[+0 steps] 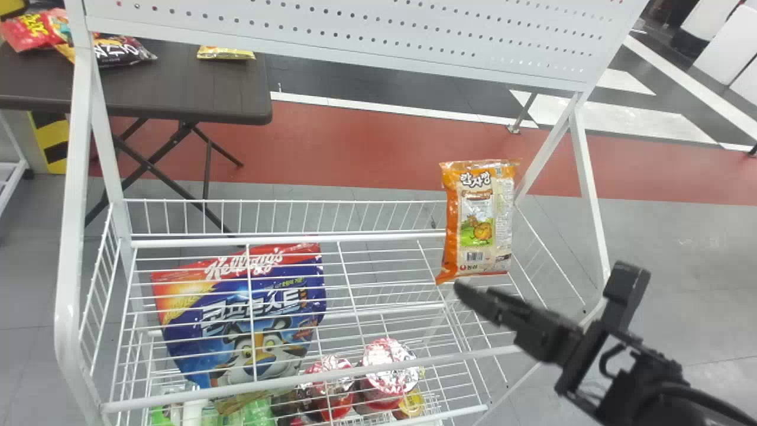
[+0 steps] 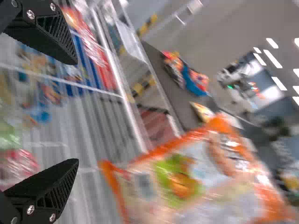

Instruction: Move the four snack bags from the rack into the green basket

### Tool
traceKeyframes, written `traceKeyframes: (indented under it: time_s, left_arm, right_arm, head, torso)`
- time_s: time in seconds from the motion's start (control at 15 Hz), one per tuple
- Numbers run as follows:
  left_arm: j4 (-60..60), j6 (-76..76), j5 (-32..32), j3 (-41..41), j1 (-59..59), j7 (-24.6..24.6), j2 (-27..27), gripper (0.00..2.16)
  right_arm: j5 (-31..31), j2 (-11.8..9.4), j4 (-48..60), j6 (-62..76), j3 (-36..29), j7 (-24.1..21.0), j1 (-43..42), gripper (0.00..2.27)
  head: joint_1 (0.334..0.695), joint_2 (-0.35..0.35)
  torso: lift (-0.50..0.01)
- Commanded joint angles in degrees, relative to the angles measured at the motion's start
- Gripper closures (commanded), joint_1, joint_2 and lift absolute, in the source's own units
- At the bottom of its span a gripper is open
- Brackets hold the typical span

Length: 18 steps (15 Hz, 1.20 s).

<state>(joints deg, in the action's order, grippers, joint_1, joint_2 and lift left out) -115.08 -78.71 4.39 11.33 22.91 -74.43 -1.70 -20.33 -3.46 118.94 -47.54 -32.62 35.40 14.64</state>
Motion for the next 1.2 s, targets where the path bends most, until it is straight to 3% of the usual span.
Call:
traceKeyframes:
  time_s: [0.0, 0.27, 0.4, 0.6, 0.67, 0.73, 0.8, 0.87, 1.0, 1.13]
  left_arm:
    - [0.03, 0.00, 0.09, -0.08, 0.02, -0.01, -0.15, 1.50]
    - [0.12, 0.00, 0.36, -0.70, 0.02, -0.19, -0.32, 1.50]
    - [0.21, 0.18, 0.36, -0.87, 0.02, -0.27, -0.32, 1.50]
    - [0.56, 0.00, 0.36, -0.96, -0.77, -0.36, -0.41, 1.50]
    - [0.82, 0.00, 0.36, -0.87, -1.12, -0.45, -0.41, 1.50]
    - [1.09, 0.00, 0.36, -0.70, -1.47, -0.54, -0.41, 1.50]
    - [1.17, 0.00, 0.44, -0.61, -1.56, -0.63, -0.41, 1.50]
    - [1.09, 0.00, 0.44, -0.61, -1.65, -0.54, -0.41, 1.50]
    - [1.09, -0.18, 0.27, -0.61, -1.65, -0.45, -0.41, 1.50]
    - [1.09, -0.18, 0.36, -0.70, -1.82, -0.36, -0.41, 1.50]
  right_arm:
    - [5.91, -0.05, -4.68, 10.49, 2.74, -3.76, -4.80, 0.07]
    - [15.84, -0.49, -14.35, 21.92, 6.25, -11.85, -12.71, 0.07]
    - [19.97, -1.20, -20.06, 21.74, 6.43, -11.93, -17.54, 0.07]
    - [20.94, -3.04, -24.72, 19.81, 7.05, -9.38, -19.13, 0.12]
    - [22.08, -3.04, -25.51, 19.98, 7.13, -9.21, -19.04, 0.29]
    - [22.52, -3.13, -26.04, 19.98, 7.13, -8.42, -19.04, 0.67]
    - [22.61, -3.39, -26.13, 18.75, 7.13, -7.19, -19.04, 1.71]
    - [22.26, -3.39, -26.13, 18.22, 7.22, -6.04, -18.77, 1.99]
    - [21.12, -3.31, -25.16, 20.86, 7.31, -5.43, -17.37, 2.18]
    - [19.89, -3.31, -25.16, 21.74, 6.52, -5.43, -17.28, 2.22]
  head:
    - [0.695, -0.350]
    - [0.695, -0.350]
    - [0.695, -0.350]
    - [0.695, -0.350]
    - [0.695, -0.350]
    - [0.695, -0.350]
    - [0.695, -0.350]
    - [0.695, -0.350]
    - [0.695, -0.350]
    - [0.695, -0.350]
  torso:
    - [0.000]
    - [0.000]
    - [0.000]
    - [0.000]
    - [0.000]
    - [0.000]
    - [0.000]
    - [0.000]
    - [0.000]
    - [0.000]
